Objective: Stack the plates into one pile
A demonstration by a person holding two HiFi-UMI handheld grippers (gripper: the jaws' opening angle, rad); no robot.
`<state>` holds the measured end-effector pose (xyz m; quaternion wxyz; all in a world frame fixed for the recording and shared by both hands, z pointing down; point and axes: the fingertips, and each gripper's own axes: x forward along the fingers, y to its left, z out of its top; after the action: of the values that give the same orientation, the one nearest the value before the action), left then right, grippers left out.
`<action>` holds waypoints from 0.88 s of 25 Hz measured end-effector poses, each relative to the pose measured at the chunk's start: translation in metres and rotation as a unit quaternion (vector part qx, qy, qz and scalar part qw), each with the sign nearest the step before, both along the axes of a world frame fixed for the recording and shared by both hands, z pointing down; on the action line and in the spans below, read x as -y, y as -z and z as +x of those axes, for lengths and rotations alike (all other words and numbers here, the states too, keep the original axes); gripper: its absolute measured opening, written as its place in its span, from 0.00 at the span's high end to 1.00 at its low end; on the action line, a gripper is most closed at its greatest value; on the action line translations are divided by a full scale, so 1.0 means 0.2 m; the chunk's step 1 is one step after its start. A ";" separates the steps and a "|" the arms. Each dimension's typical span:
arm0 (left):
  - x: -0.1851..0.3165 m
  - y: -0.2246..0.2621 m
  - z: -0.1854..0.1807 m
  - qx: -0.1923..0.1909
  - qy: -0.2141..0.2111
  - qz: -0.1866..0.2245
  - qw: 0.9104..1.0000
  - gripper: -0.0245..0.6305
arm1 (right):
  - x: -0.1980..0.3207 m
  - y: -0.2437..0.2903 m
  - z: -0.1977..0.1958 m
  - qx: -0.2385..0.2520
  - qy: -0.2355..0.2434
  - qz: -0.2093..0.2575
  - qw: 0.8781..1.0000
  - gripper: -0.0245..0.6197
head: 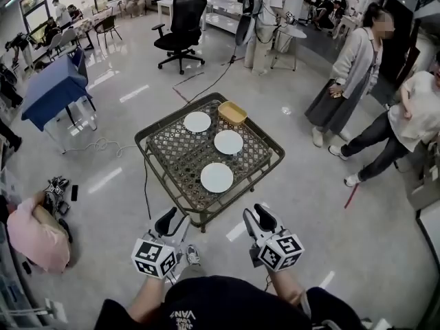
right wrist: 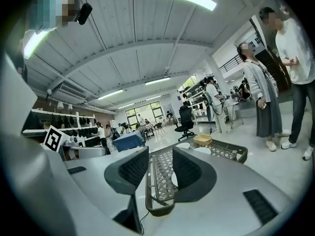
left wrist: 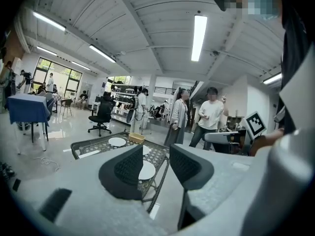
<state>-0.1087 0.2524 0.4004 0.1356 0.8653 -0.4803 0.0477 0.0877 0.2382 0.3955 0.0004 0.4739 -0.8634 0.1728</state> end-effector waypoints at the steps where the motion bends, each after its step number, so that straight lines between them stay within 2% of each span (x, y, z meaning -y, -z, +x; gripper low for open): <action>1: 0.06 0.02 -0.03 0.000 -0.005 0.001 1.000 0.71 | 0.05 0.01 -0.02 0.001 -0.006 -0.001 1.000 0.75; 6: 0.36 0.01 -0.18 -0.003 -0.024 0.005 1.000 0.71 | 0.30 -0.02 -0.17 0.003 -0.031 -0.005 0.999 0.75; 13: 0.62 -0.07 -0.31 -0.003 -0.059 -0.018 0.998 0.71 | 0.51 -0.07 -0.26 0.003 -0.077 -0.018 0.997 0.75; 22: 0.76 -0.21 -0.27 -0.012 -0.099 -0.064 0.993 0.70 | 0.65 -0.21 -0.27 -0.007 -0.103 -0.062 0.993 0.75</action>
<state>-0.1619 0.1004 0.4425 0.1913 0.8986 -0.3865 0.0813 0.0346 0.1090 0.4379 0.0179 0.5608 -0.7974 0.2224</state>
